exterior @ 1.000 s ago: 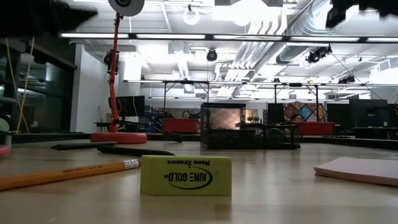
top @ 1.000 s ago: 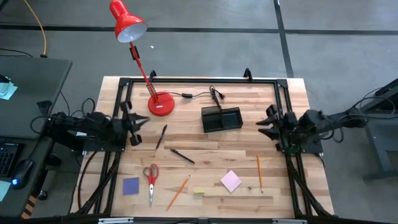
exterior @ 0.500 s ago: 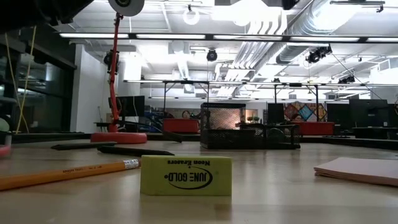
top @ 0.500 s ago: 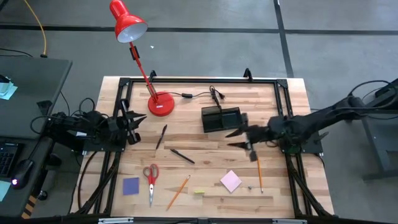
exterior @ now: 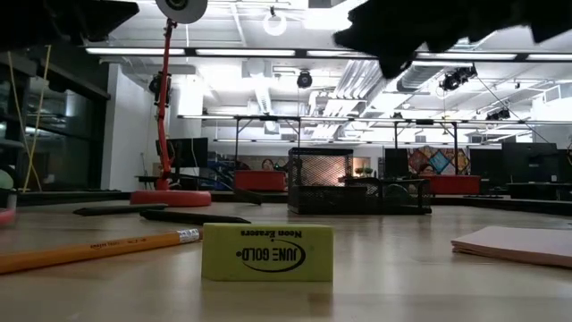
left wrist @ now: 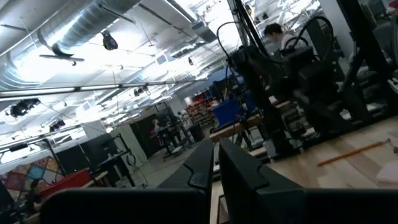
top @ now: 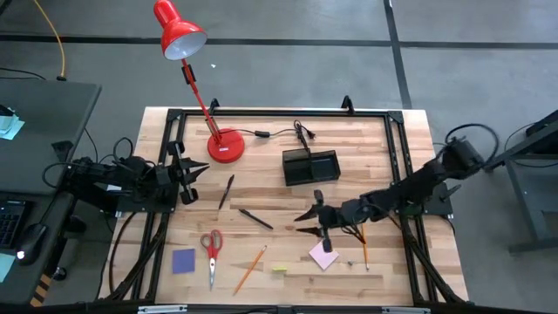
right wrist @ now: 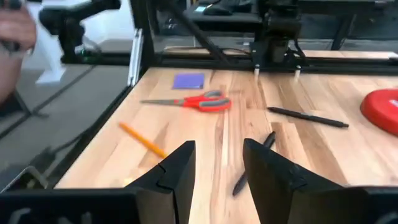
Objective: Pick and place office supplies into organizer
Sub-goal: Put the bottom black pen into the desk organizer
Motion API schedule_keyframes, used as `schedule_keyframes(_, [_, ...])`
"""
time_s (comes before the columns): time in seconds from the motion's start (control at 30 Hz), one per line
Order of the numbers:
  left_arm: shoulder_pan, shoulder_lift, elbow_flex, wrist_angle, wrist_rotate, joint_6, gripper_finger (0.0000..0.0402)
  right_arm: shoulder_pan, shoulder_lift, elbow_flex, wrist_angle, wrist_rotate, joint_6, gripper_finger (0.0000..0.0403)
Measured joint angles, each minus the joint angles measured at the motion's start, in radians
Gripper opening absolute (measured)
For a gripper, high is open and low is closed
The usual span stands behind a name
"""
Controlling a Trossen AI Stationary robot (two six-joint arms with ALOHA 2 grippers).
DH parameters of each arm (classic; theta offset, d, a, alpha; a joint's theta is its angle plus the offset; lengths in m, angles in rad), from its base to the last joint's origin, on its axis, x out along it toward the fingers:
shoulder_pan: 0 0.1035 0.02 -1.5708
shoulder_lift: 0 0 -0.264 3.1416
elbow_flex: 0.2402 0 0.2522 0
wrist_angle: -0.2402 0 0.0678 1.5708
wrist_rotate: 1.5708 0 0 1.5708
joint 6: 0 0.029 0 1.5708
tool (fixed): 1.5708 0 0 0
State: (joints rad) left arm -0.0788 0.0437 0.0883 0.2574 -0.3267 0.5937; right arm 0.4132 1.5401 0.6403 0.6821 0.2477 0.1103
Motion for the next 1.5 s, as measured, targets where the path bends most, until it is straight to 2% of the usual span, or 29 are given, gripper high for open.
schedule_keyframes(0.13, [0.000,0.000,0.000,-0.011,0.000,0.000,0.0019,0.008,0.124,0.001,0.186,0.042,0.039,0.0129])
schedule_keyframes(0.23, [0.000,0.000,0.000,-0.027,0.000,-0.003,0.0019,0.032,0.236,0.005,0.335,0.149,0.010,0.0129])
schedule_keyframes(0.33, [0.000,0.000,0.000,-0.030,0.000,-0.008,0.0019,0.054,0.337,0.048,0.412,0.262,-0.018,0.0129])
schedule_keyframes(0.53, [0.000,0.000,0.000,-0.033,0.000,-0.030,0.0019,0.089,0.520,0.238,0.418,0.471,-0.124,0.0129])
schedule_keyframes(0.63, [0.000,0.000,0.000,-0.033,0.000,-0.065,0.0019,0.099,0.593,0.356,0.363,0.587,-0.204,0.0129])
schedule_keyframes(0.73, [0.000,0.000,0.000,-0.036,0.000,-0.087,0.0019,0.104,0.648,0.455,0.318,0.654,-0.244,0.0129])
schedule_keyframes(0.8, [0.000,0.000,0.000,-0.038,-0.001,-0.098,0.0019,0.104,0.674,0.503,0.296,0.667,-0.240,0.0133])
schedule_keyframes(0.9, [0.000,0.000,0.000,-0.046,-0.020,-0.105,0.0019,0.088,0.693,0.525,0.291,0.651,-0.128,0.0150])
schedule_keyframes(1.17, [0.000,0.000,0.000,-0.082,-0.051,-0.104,0.0019,0.031,0.696,0.476,0.269,0.606,0.095,0.0227])
schedule_keyframes(1.33, [0.000,0.000,0.000,-0.096,-0.052,-0.101,0.0019,-0.006,0.708,0.449,0.249,0.579,0.208,0.0236])
schedule_keyframes(1.5, [0.000,0.000,0.000,-0.114,-0.052,-0.093,0.0019,-0.009,0.792,0.450,0.376,0.592,0.226,0.0236])
